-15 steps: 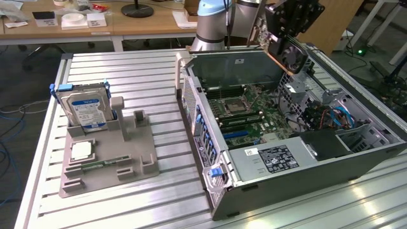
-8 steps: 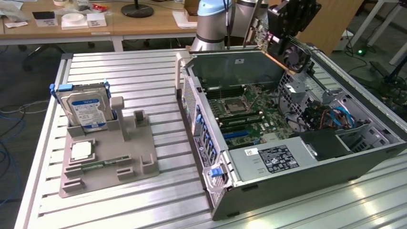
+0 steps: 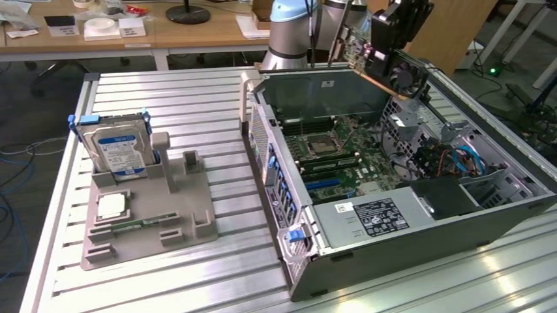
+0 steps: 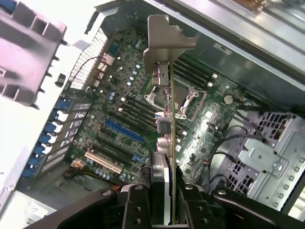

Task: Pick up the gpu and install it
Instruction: 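Insert the gpu into the slot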

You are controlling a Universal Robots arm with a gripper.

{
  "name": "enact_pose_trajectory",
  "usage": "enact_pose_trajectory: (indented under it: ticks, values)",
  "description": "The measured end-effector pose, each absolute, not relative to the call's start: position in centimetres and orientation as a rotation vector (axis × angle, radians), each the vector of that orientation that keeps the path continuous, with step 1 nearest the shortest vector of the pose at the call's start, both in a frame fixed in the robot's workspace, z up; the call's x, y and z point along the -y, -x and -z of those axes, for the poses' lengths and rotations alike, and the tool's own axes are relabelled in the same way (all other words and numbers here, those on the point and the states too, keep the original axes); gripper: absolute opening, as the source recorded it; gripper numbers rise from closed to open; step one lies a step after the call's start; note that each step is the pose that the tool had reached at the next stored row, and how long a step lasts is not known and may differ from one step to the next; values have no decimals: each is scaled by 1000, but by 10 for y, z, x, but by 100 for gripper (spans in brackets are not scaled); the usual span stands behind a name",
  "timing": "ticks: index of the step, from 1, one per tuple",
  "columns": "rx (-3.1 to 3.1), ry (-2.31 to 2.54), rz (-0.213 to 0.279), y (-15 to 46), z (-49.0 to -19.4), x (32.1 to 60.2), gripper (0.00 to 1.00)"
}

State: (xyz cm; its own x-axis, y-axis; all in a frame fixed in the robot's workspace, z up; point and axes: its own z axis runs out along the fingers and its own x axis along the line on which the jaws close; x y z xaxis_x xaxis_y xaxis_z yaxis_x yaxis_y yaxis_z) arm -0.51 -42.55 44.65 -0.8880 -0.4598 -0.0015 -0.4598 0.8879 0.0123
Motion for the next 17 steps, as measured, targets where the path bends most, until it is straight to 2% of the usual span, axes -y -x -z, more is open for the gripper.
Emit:
enact_pose_trajectory:
  ticks: [17]
  values:
    - [2915,-1190,14,5,-444,425,28]
